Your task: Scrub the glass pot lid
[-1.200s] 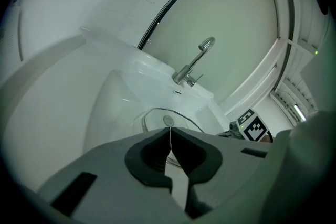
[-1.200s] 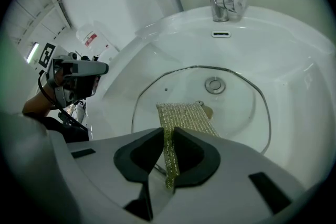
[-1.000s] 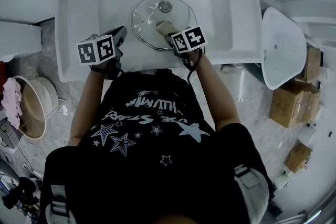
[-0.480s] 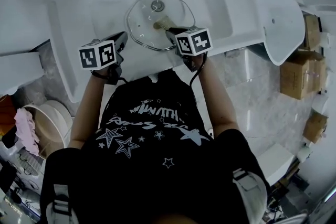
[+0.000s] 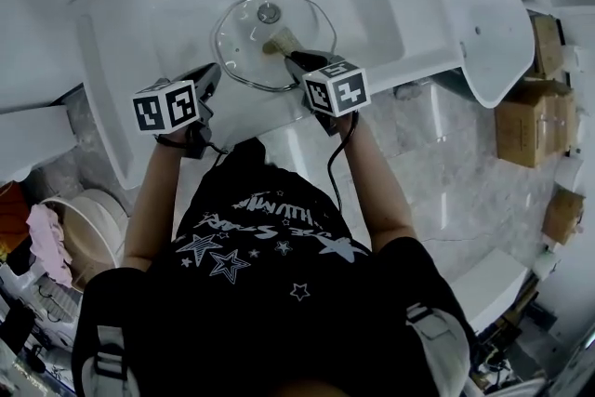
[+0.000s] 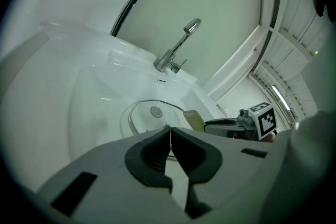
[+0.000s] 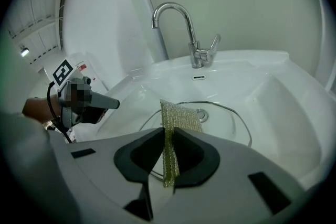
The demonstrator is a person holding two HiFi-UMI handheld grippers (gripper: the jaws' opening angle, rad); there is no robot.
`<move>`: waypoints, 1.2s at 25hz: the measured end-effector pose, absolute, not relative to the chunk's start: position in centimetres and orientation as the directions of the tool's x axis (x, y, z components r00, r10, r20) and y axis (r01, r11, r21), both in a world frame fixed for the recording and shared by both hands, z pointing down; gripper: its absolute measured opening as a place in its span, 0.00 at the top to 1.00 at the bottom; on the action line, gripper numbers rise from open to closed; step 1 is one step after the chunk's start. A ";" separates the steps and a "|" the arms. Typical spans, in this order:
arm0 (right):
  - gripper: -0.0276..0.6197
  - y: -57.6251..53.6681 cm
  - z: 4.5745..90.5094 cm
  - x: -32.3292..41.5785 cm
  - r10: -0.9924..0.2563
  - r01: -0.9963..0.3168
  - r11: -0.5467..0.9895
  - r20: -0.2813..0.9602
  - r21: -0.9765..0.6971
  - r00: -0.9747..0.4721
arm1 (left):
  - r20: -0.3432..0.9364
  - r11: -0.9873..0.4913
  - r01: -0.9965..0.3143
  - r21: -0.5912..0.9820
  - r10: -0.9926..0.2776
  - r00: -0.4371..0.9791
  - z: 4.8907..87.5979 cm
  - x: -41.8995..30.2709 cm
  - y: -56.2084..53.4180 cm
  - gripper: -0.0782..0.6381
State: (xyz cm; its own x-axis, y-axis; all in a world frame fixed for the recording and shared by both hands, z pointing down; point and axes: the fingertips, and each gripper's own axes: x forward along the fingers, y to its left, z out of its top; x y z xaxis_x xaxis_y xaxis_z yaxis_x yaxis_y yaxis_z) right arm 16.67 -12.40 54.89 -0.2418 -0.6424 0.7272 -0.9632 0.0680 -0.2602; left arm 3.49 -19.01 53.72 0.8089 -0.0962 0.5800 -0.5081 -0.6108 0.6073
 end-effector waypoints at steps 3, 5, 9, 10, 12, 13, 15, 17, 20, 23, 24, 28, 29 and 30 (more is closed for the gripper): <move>0.86 -11.4 53.5 16.6 -0.680 -0.965 0.058 0.697 -0.257 -0.227 | 0.578 -0.607 -0.517 0.604 -0.113 0.808 53.0 3.1 -17.6 0.87; 0.86 -10.5 52.6 16.1 -0.701 -0.966 0.060 0.679 -0.250 -0.219 | 0.579 -0.623 -0.512 0.592 -0.113 0.808 52.6 2.7 -16.4 0.87; 0.86 -8.8 50.6 14.3 -0.740 -0.968 0.084 0.636 -0.236 -0.219 | 0.564 -0.650 -0.493 0.578 -0.118 0.817 51.2 1.6 -13.8 0.87; 0.86 -8.4 50.1 13.9 -0.748 -0.968 0.090 0.626 -0.234 -0.221 | 0.562 -0.649 -0.496 0.577 -0.125 0.818 50.9 1.2 -13.3 0.87; 0.86 -7.4 49.3 13.1 -0.759 -0.968 0.102 0.610 -0.230 -0.226 | 0.561 -0.650 -0.502 0.571 -0.138 0.816 50.5 0.6 -12.2 0.87; 0.86 -7.0 48.9 12.9 -0.763 -0.968 0.110 0.605 -0.227 -0.228 | 0.558 -0.653 -0.501 0.568 -0.142 0.817 50.3 0.4 -11.6 0.87; 0.86 -5.9 48.4 12.4 -0.767 -0.969 0.126 0.598 -0.214 -0.231 | 0.552 -0.658 -0.496 0.566 -0.145 0.821 49.9 0.1 -10.3 0.87; 0.87 -4.9 48.0 12.0 -0.769 -0.970 0.137 0.596 -0.199 -0.231 | 0.537 -0.658 -0.487 0.574 -0.145 0.831 49.5 -0.1 -9.0 0.87; 0.87 -3.2 47.5 11.4 -0.773 -0.971 0.141 0.591 -0.192 -0.229 | 0.530 -0.659 -0.487 0.574 -0.155 0.834 49.1 -0.7 -7.5 0.87; 0.87 -1.5 47.4 10.8 -0.776 -0.972 0.138 0.589 -0.191 -0.226 | 0.534 -0.667 -0.493 0.559 -0.165 0.829 48.8 -1.5 -6.1 0.87; 0.87 -0.9 47.4 10.6 -0.777 -0.972 0.136 0.589 -0.191 -0.224 | 0.532 -0.670 -0.489 0.559 -0.163 0.831 48.7 -1.7 -5.5 0.87; 0.87 1.5 47.4 10.0 -0.785 -0.973 0.117 0.582 -0.200 -0.214 | 0.520 -0.675 -0.479 0.562 -0.162 0.839 48.2 -2.3 -3.5 0.87; 0.87 2.0 47.4 9.8 -0.787 -0.973 0.112 0.579 -0.203 -0.212 | 0.520 -0.676 -0.479 0.560 -0.162 0.839 48.2 -2.5 -3.1 0.87; 0.87 2.5 47.4 9.7 -0.789 -0.972 0.109 0.577 -0.206 -0.210 | 0.521 -0.677 -0.479 0.559 -0.162 0.838 48.2 -2.7 -2.6 0.87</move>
State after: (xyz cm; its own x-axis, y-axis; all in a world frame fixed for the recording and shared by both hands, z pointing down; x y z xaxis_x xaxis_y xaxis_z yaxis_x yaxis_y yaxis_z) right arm 9.67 2.52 47.42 -0.2105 -0.7889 0.5773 -0.9725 0.1086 -0.2062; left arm -2.71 -2.60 48.24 0.8379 -0.1624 0.5212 -0.4788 -0.6771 0.5588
